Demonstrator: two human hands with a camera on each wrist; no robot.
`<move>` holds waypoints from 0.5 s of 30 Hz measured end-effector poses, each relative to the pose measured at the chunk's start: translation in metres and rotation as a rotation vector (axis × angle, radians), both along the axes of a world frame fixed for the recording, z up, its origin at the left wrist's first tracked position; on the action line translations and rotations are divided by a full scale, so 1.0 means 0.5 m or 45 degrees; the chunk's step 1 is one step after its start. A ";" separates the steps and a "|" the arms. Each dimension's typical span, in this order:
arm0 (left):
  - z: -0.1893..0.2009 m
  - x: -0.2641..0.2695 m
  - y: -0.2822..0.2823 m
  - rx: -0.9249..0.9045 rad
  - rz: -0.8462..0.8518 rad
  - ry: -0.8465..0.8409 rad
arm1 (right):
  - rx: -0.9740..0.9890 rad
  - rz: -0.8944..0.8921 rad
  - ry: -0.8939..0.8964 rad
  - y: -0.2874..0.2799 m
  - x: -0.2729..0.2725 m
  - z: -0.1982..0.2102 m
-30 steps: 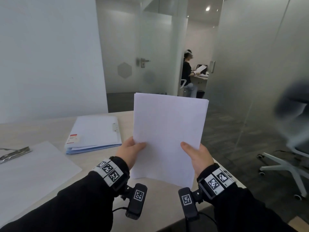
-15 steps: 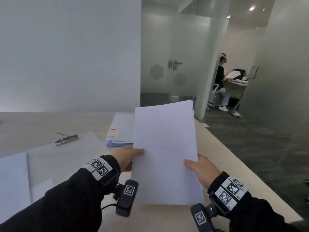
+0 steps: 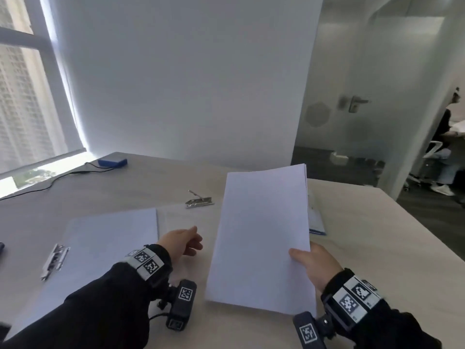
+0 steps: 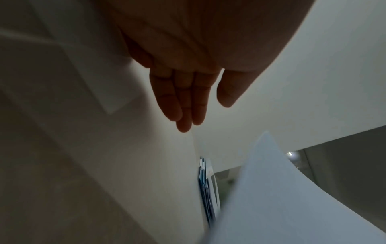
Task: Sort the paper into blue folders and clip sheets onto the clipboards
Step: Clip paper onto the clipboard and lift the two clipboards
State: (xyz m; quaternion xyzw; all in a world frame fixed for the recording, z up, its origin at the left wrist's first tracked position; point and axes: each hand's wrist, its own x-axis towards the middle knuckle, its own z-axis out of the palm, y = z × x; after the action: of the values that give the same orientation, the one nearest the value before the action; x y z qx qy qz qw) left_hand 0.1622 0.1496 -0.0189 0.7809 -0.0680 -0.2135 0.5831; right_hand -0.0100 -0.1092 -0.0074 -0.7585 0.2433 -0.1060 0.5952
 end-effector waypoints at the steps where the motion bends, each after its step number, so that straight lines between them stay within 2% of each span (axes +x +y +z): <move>1: 0.004 -0.007 0.008 0.034 -0.012 0.030 | 0.009 0.016 0.008 0.014 0.013 -0.002; 4: 0.008 -0.011 0.033 0.083 -0.039 0.127 | 0.024 0.051 0.027 0.050 0.049 -0.009; 7: 0.000 -0.006 0.067 0.231 -0.076 0.170 | 0.018 0.042 0.031 0.070 0.078 -0.016; 13: 0.029 0.006 0.105 0.437 -0.080 0.249 | 0.003 -0.061 0.059 0.061 0.112 -0.030; 15: 0.041 0.018 0.097 0.448 -0.071 0.215 | 0.002 -0.085 0.075 0.050 0.114 -0.036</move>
State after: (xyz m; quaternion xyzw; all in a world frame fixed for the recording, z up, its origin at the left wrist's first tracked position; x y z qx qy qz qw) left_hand 0.1714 0.1982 0.0015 0.8479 -0.0022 -0.3030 0.4350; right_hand 0.0471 -0.0843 -0.0254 -0.7522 0.2859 -0.1033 0.5846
